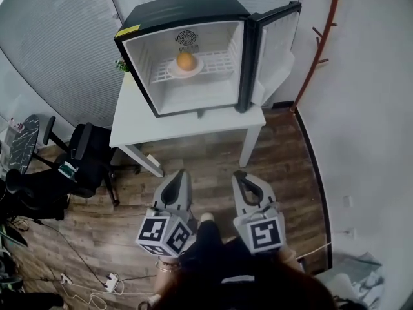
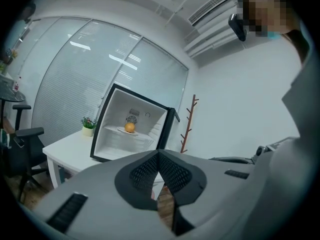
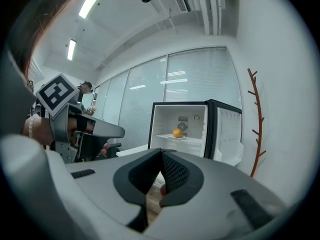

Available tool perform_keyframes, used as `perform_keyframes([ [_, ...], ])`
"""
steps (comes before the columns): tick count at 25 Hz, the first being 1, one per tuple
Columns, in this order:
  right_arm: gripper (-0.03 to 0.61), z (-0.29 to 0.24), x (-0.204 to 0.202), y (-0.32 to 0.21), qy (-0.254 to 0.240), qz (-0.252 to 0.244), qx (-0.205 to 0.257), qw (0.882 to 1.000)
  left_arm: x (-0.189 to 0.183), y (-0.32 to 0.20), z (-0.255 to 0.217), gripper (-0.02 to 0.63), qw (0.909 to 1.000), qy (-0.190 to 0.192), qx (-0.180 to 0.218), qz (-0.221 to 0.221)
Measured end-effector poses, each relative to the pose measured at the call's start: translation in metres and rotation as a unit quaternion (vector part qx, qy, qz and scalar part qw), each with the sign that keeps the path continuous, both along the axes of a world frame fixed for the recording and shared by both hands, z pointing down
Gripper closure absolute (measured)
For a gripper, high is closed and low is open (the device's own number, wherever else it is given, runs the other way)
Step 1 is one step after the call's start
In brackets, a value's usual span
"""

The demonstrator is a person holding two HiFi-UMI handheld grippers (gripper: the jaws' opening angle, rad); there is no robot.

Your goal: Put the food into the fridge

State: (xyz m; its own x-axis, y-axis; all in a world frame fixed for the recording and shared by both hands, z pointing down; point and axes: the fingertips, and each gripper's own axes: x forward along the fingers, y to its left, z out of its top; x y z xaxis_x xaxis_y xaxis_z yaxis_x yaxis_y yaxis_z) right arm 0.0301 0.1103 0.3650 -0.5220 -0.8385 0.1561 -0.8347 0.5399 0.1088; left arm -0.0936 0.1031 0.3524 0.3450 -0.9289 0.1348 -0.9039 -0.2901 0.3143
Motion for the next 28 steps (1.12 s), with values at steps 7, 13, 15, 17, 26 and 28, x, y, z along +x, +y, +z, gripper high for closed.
perform_keyframes([
  [7,0.580,0.003,0.017,0.036,0.000,-0.018,-0.008,1.000,0.021,0.043,0.003,0.614,0.9997,0.022,-0.009,-0.007],
  [13,0.581,0.001,0.026,0.058,0.002,-0.020,0.013,1.000,0.025,0.071,0.009,0.614,0.9994,0.028,-0.004,-0.020],
  [15,0.581,-0.001,0.026,0.064,0.002,-0.022,0.017,1.000,0.025,0.077,0.006,0.614,0.9993,0.030,-0.004,-0.022],
  [17,0.581,-0.002,0.026,0.069,0.004,-0.027,0.018,0.999,0.026,0.081,0.003,0.614,0.9992,0.030,-0.002,-0.024],
  [26,0.581,0.004,0.024,0.069,0.022,-0.018,0.011,1.000,0.027,0.080,0.003,0.614,0.9995,0.023,-0.004,-0.022],
  [28,0.581,0.007,0.026,0.064,0.031,-0.004,0.002,1.000,0.028,0.078,0.005,0.614,0.9997,0.010,-0.006,-0.021],
])
